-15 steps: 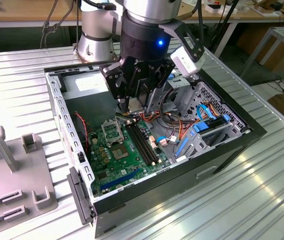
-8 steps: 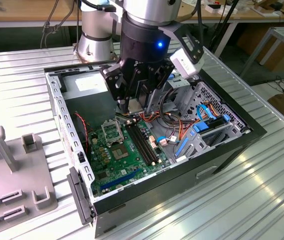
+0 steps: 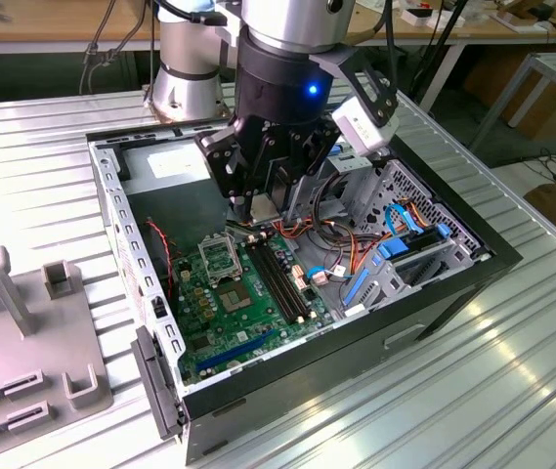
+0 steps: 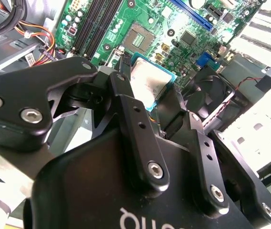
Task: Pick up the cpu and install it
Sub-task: 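Place the cpu into insertion slot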
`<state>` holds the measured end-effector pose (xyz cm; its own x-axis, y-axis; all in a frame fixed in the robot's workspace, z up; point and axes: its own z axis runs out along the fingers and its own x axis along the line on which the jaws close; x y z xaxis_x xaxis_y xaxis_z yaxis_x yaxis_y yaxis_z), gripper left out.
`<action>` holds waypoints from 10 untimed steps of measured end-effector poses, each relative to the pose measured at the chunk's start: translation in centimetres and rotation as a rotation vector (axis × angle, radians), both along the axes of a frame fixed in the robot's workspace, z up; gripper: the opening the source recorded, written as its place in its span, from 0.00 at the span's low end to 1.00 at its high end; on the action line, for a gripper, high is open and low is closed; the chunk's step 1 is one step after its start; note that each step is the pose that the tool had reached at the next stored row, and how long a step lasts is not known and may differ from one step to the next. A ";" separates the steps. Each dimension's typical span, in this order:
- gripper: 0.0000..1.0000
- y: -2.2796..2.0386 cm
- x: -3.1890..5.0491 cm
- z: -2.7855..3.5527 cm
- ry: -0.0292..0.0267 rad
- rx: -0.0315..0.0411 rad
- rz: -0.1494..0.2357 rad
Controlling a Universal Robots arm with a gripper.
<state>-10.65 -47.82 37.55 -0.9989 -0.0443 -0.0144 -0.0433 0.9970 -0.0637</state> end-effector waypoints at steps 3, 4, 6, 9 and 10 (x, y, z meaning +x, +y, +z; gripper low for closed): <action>0.47 0.00 0.00 -0.13 0.0000 0.0000 0.000; 0.47 0.00 0.00 -0.17 -0.0001 0.0000 0.000; 0.47 0.00 0.00 -0.23 0.0000 0.0001 0.000; 0.47 0.00 0.00 -0.33 0.0000 0.0000 0.000; 0.47 0.00 0.00 -0.37 0.0000 0.0000 0.000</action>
